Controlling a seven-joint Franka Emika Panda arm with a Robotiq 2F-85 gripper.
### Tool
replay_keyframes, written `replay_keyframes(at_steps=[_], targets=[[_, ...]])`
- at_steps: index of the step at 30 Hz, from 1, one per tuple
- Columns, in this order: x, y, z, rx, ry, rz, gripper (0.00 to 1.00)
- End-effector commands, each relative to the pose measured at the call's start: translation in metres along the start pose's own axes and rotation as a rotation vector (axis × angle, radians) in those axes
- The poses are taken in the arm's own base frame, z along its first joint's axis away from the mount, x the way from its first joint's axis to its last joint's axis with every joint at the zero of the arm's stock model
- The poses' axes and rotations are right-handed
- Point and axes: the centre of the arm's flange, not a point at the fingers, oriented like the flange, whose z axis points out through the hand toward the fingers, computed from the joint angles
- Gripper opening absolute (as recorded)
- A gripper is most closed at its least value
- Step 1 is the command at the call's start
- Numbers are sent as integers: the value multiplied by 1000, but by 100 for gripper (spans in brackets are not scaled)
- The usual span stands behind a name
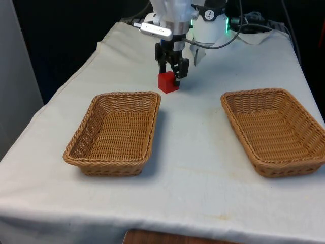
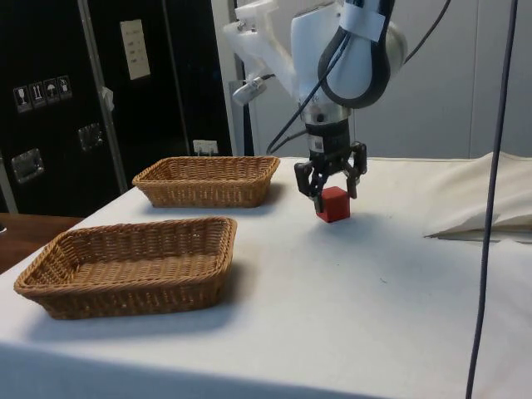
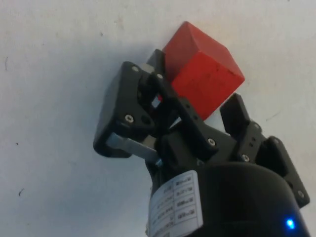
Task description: Pick up the red cube and place it into the right basket.
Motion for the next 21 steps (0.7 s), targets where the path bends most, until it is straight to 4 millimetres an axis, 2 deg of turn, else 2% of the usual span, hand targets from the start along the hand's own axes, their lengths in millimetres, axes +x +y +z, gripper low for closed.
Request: replay_keyframes(at_steps=[1,3,4,5,14,18,19,21], targets=[[-2,-1,-2,19,0,4,52],[-2,-1,-2,18,-1,5,30],[-2,-1,-2,19,0,6,9],[-2,-1,-2,19,0,6,2],[-2,-1,-1,19,0,9,3],[10,0,-14,21,5,-1,3],[8,-2,-8,15,13,3,3],[13,0,-20,24,4,-8,3]])
